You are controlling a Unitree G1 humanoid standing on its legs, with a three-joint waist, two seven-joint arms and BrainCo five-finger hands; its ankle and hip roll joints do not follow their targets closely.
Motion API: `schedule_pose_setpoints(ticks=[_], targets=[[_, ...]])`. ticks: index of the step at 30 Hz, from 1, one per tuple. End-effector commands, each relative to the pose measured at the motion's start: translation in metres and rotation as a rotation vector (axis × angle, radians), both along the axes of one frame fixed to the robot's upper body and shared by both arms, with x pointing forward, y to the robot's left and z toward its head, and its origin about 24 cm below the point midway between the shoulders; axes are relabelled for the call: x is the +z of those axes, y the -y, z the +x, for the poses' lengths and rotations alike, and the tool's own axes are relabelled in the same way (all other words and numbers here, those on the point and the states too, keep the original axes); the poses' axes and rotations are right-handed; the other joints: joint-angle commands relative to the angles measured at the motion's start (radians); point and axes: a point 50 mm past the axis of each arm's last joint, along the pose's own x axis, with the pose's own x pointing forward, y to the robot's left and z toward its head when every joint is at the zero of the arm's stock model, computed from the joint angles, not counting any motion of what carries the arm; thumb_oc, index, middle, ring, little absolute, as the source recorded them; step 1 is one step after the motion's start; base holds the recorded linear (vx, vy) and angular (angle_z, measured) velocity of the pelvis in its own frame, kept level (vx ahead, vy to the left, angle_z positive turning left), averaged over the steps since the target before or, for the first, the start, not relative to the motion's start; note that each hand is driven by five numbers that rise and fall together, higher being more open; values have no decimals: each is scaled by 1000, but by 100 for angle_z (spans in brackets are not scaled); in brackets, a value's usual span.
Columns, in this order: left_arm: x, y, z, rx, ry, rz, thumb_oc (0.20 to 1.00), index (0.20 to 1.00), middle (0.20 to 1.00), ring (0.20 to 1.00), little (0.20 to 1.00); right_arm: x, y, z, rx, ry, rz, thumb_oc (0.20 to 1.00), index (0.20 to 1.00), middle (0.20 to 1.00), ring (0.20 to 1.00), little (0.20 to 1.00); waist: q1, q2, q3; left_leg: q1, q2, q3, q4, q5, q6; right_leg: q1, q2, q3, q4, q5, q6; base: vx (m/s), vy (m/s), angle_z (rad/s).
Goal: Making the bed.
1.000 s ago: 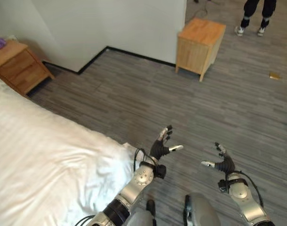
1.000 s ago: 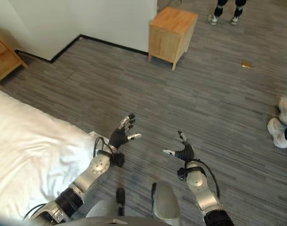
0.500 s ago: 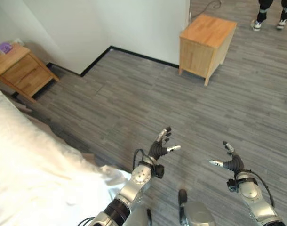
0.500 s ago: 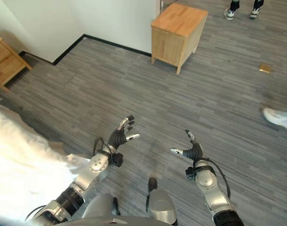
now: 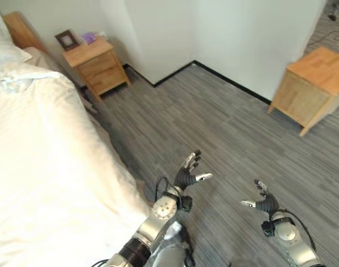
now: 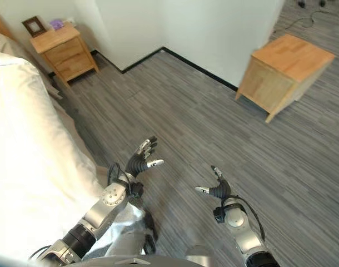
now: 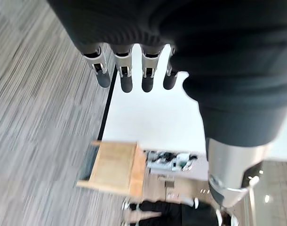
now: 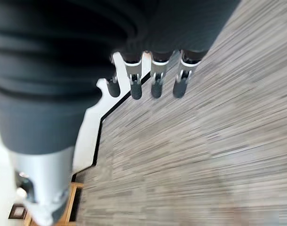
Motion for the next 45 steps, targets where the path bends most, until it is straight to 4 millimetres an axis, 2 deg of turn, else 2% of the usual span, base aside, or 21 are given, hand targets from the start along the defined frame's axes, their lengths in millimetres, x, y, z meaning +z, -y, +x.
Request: schedule_pose_setpoints(ticks=[1, 4, 7, 11, 17, 18, 19, 20, 22, 24, 26, 27, 30, 32, 34, 36, 37, 38, 39, 42, 45], targets=[[37, 2, 12, -29, 177, -33, 1000, 1000, 1000, 1000, 1000, 34, -13, 29, 72, 193, -18, 1000, 1000, 1000, 1000, 1000, 33, -6, 15, 83, 10, -107, -1, -135, -64, -120, 15, 176, 109, 278, 76, 473, -21, 173], [37, 2, 13, -26, 175, -31, 1000, 1000, 1000, 1000, 1000, 37, -11, 29, 67, 202, -17, 1000, 1000, 1000, 1000, 1000, 13, -11, 26, 111, -5, -172, 6, -154, -72, -168, 40, 185, 40, 231, 57, 320, -97, 153], [32, 0, 12, -34, 159, -19, 1000, 1000, 1000, 1000, 1000, 39, -8, 30, 60, 211, -26, 1000, 1000, 1000, 1000, 1000, -6, -33, 19, 146, -18, -268, -2, -183, -97, -199, 89, 231, -237, 169, 25, 367, -197, 145], [31, 0, 12, -37, 159, -22, 1000, 1000, 1000, 1000, 1000, 34, 0, 24, 28, 186, -38, 1000, 1000, 1000, 1000, 1000, -51, -50, 15, 197, -28, -382, -10, -226, -120, -251, 144, 345, -466, 244, 32, 353, -163, 96], [32, -2, 15, -43, 159, -26, 1000, 1000, 1000, 1000, 1000, 21, 4, 15, 19, 117, -47, 1000, 1000, 1000, 1000, 1000, -74, -65, 5, 252, -33, -434, 11, -285, -124, -227, 115, 271, -539, 297, 32, 231, -154, 86], [30, -1, 14, -46, 154, -20, 1000, 1000, 1000, 1000, 1000, 16, 2, 13, 24, 98, -41, 1000, 1000, 1000, 1000, 1000, -71, -68, -5, 253, -39, -435, 48, -306, -126, -200, 111, 267, -547, 296, 23, 384, -293, 63], [33, -3, 14, -26, 158, -48, 1000, 1000, 1000, 1000, 1000, 17, 2, 15, 24, 102, -27, 1000, 1000, 1000, 1000, 1000, -73, -63, -10, 221, -31, -402, 205, -276, -178, -149, 118, 265, -548, 276, 3, 353, -269, 33], [32, -3, 14, -23, 152, -54, 1000, 1000, 1000, 1000, 1000, 16, 3, 15, 22, 99, -25, 1000, 1000, 1000, 1000, 1000, -74, -62, -7, 189, -19, -377, 291, -248, -199, -122, 121, 261, -561, 263, -8, 291, -250, 27], [32, -3, 16, -9, 136, -81, 1000, 1000, 1000, 1000, 1000, 21, 7, 17, 6, 125, 0, 1000, 1000, 1000, 1000, 1000, -67, -76, 26, 53, 23, -311, 596, -83, -264, -45, 114, 252, -593, 244, -50, 175, -236, 8], [31, -4, 16, 10, 126, -85, 1000, 1000, 1000, 1000, 1000, 25, 8, 18, -9, 140, 26, 1000, 1000, 1000, 1000, 1000, -47, -103, 57, -71, 38, -258, 819, -83, -259, 24, 115, 251, -622, 222, -79, 175, -249, 9], [30, -6, 16, 25, 124, -81, 1000, 1000, 1000, 1000, 1000, 25, 10, 18, -19, 140, 28, 1000, 1000, 1000, 1000, 1000, -35, -107, 68, -133, 43, -233, 864, -103, -245, 44, 119, 257, -628, 211, -84, 176, -137, -7], [27, -7, 16, 39, 110, -86, 1000, 1000, 1000, 1000, 1000, 26, 11, 18, -22, 138, 26, 1000, 1000, 1000, 1000, 1000, -27, -107, 65, -159, 63, -194, 807, -119, -234, 64, 120, 258, -635, 201, -81, 418, -142, -20], [21, -10, 13, 63, 82, -91, 1000, 1000, 1000, 1000, 1000, 23, 4, 16, 0, 128, 52, 1000, 1000, 1000, 1000, 1000, -5, -72, 44, -173, 100, -141, 392, -123, -205, 97, 139, 275, -644, 148, -62, 499, 9, -12], [16, -10, 9, 64, 70, -88, 1000, 1000, 1000, 1000, 1000, 22, 1, 17, 15, 124, 48, 1000, 1000, 1000, 1000, 1000, 14, -50, 32, -133, 89, -134, 140, -37, -211, 138, 146, 283, -644, 111, -49, 483, 58, -5], [13, -10, 6, 60, 58, -90, 1000, 1000, 1000, 1000, 1000, 21, 1, 17, 24, 112, 37, 1000, 1000, 1000, 1000, 1000, 17, -37, 17, -97, 84, -124, 20, -20, -203, 176, 159, 286, -641, 75, -45, 463, 2, -15], [10, -9, 3, 56, 38, -94, 1000, 1000, 1000, 1000, 1000, 17, -5, 14, 42, 101, 33, 1000, 1000, 1000, 1000, 1000, 30, -38, -2, -75, 59, -141, 15, -12, -177, 191, 157, 287, -528, 47, -37, 489, -2, -22], [12, -8, 4, 42, 39, -81, 1000, 1000, 1000, 1000, 1000, 16, -11, 17, 70, 97, 22, 1000, 1000, 1000, 1000, 1000, 30, -37, -2, -29, 42, -136, 5, -40, -143, 101, 149, 285, -315, 89, 20, 348, 19, -35], [11, -8, 4, 41, 38, -82, 1000, 1000, 1000, 1000, 1000, 16, -10, 17, 70, 96, 22, 1000, 1000, 1000, 1000, 1000, 31, -41, -5, -28, 38, -136, 5, -47, -144, 100, 144, 286, -311, 82, 21, 292, 31, -62], [15, -6, 6, 22, 62, -52, 1000, 1000, 1000, 1000, 1000, 21, -17, 24, 94, 120, 23, 1000, 1000, 1000, 1000, 1000, 5, -35, 21, 31, 46, -142, -3, -67, -125, -50, 139, 307, -42, 231, 110, 182, 8, -60], [17, -6, 9, 20, 77, -32, 1000, 1000, 1000, 1000, 1000, 25, -18, 26, 91, 139, 36, 1000, 1000, 1000, 1000, 1000, -8, -22, 31, 63, 59, -148, -7, -84, -118, -147, 141, 316, 86, 229, 105, 160, -11, -15], [23, -3, 16, 16, 105, -22, 1000, 1000, 1000, 1000, 1000, 29, -17, 28, 69, 166, 55, 1000, 1000, 1000, 1000, 1000, -36, -25, 31, 87, 54, -171, -10, -105, -129, -171, 130, 327, -72, 167, 52, 203, -104, 10]])
